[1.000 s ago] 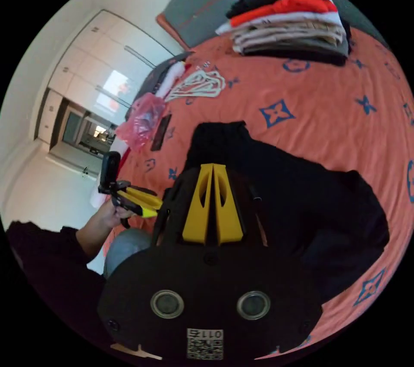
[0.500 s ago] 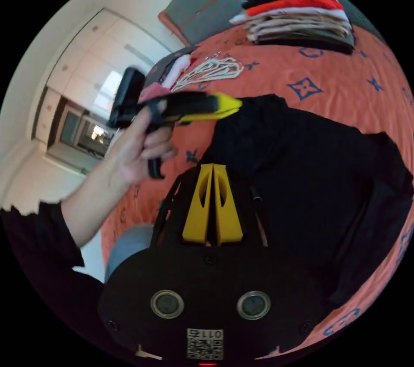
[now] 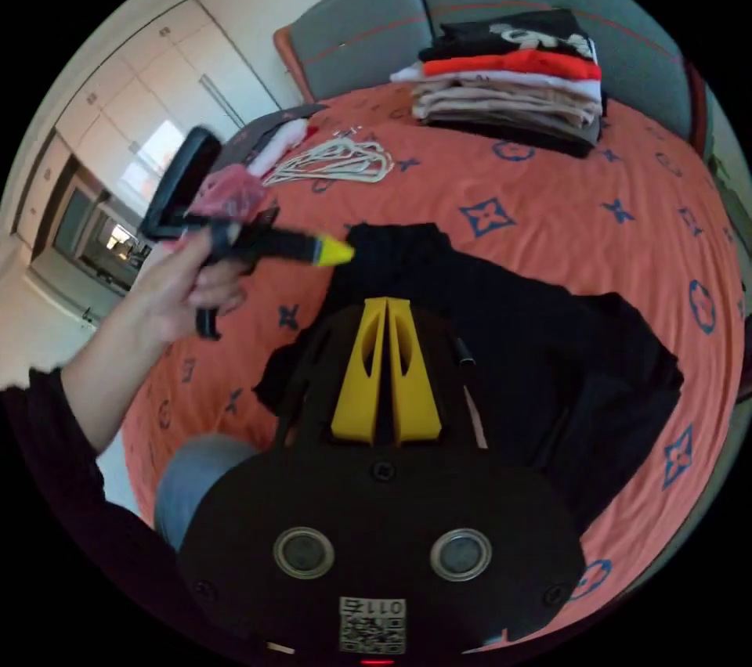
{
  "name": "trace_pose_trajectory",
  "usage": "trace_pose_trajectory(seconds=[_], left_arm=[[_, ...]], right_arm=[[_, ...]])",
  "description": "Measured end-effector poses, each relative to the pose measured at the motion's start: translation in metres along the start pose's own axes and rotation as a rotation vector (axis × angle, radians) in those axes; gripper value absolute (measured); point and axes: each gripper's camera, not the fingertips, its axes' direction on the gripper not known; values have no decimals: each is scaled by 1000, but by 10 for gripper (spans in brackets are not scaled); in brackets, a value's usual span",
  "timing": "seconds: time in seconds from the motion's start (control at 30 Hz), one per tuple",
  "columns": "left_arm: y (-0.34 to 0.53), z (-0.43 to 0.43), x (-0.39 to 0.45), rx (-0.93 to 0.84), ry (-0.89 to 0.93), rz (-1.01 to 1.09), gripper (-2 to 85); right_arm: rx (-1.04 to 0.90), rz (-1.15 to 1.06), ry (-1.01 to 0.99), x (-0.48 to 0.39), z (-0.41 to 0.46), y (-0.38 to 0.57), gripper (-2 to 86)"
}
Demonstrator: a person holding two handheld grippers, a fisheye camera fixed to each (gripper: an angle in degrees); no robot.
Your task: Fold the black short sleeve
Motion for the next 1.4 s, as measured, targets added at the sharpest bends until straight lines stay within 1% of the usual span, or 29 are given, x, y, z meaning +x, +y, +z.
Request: trace_pose_trajectory(seconds=[0.03, 0.07, 0.1, 0.13, 0.17, 0.2, 0.23, 0.3, 0.37, 0.43, 0.5, 0.53, 0.6, 0.63, 0.7, 0.77, 0.83, 0.9, 0.93, 1.0, 1.07, 1.17, 1.27, 1.33, 1.4], left_arm=[[1, 3, 1, -20, -24, -19, 57], [1, 11, -2, -78, -45, -67, 58], [1, 13, -7, -101, 4, -123, 59], [2, 9, -8, -74, 42, -153, 61], [6, -4, -6, 18, 122, -193, 64], [10, -20, 3, 101, 179, -194, 68], [12, -26, 8, 119, 194, -186, 71], [18, -40, 37, 101, 235, -127, 87], [15, -44, 64, 57, 247, -88, 97], [2, -45, 100, 21, 234, -5, 104], [-32, -41, 162, -42, 182, 148, 113], [-43, -38, 178, -66, 154, 186, 116], [-89, -17, 243, -178, 2, 306, 125], [-100, -10, 259, -206, -28, 330, 127], [-143, 24, 320, -317, -160, 408, 131], [-168, 50, 358, -384, -269, 434, 132], [-188, 73, 387, -445, -320, 436, 130], [-206, 94, 416, -502, -452, 444, 127], [-209, 99, 421, -520, -484, 446, 126], [-217, 117, 432, -621, -589, 427, 119], [-220, 124, 434, -664, -645, 406, 112], [-229, 121, 438, -675, -668, 373, 93], [-239, 108, 442, -699, -668, 408, 57], [-244, 92, 438, -703, -618, 422, 42], [-251, 54, 425, -664, -488, 412, 30]], right_arm=[[-40, 1, -15, 5, 11, -4, 5], [-135, 2, 3, 14, 37, -7, 7], [-205, 33, -3, 26, 57, -1, 10], [-180, 54, -40, 31, 55, 2, 12], [-133, 82, -123, 40, 39, 12, 16], [-37, 96, -161, 47, 14, 28, 23], [14, 103, -167, 50, 0, 39, 31], [143, 127, -120, 67, -49, 98, 74], [155, 164, -51, 85, -72, 147, 99], [122, 216, 1, 104, -86, 195, 109], [96, 339, -67, 131, -93, 251, 115], [95, 370, -95, 136, -92, 264, 115], [94, 454, -185, 149, -84, 300, 118], [95, 461, -196, 150, -81, 306, 119], [113, 472, -214, 154, -71, 322, 121], [112, 465, -228, 157, -63, 327, 119], [102, 461, -248, 164, -57, 330, 116], [118, 465, -295, 176, -51, 339, 107], [122, 468, -310, 179, -48, 342, 105], [153, 487, -359, 189, -40, 354, 92], [181, 514, -412, 195, -34, 361, 83], [190, 514, -430, 197, -27, 365, 64], [171, 481, -427, 193, -21, 361, 40], [177, 485, -458, 192, -21, 361, 29], [256, 433, -461, 175, -40, 357, 20]])
